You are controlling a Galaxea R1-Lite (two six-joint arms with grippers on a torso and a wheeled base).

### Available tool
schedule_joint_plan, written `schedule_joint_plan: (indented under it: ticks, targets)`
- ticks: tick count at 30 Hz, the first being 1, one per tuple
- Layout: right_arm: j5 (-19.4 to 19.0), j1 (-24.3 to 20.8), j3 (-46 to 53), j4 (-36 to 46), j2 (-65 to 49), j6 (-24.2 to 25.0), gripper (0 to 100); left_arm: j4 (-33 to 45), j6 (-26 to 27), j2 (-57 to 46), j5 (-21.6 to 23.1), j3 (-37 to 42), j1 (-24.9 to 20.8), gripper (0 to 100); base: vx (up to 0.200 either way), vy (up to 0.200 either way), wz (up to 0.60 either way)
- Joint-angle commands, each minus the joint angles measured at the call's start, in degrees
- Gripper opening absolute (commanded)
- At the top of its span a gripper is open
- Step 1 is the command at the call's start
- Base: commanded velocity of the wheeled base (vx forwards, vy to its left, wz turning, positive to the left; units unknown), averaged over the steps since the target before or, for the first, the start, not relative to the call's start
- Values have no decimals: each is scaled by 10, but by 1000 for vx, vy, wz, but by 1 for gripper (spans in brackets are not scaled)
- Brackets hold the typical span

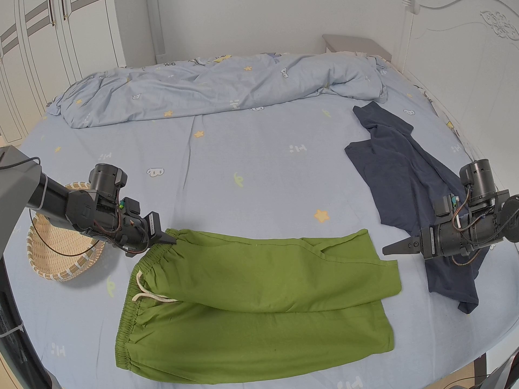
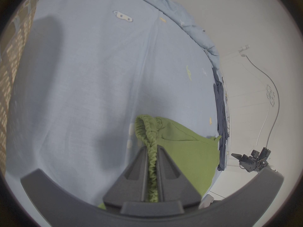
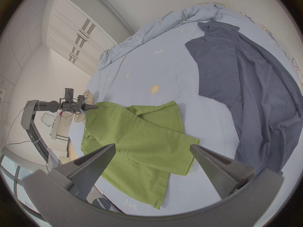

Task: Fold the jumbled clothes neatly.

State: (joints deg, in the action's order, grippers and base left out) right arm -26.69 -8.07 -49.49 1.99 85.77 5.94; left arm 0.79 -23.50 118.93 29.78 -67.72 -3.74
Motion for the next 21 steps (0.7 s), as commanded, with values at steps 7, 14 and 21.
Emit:
schedule_joint_plan:
  ticks: [7, 14, 21]
  targets:
    - [-2, 22, -6, -1, 19, 7, 100, -5, 14, -82, 4, 16, 29, 0, 0, 0, 0]
    - [-8, 69, -5, -1, 100, 6, 100, -5, 26, -89, 4, 26, 26, 0, 0, 0, 0]
    - [-54, 73, 4, -1, 122, -1, 100, -5, 26, -87, 4, 26, 23, 0, 0, 0, 0]
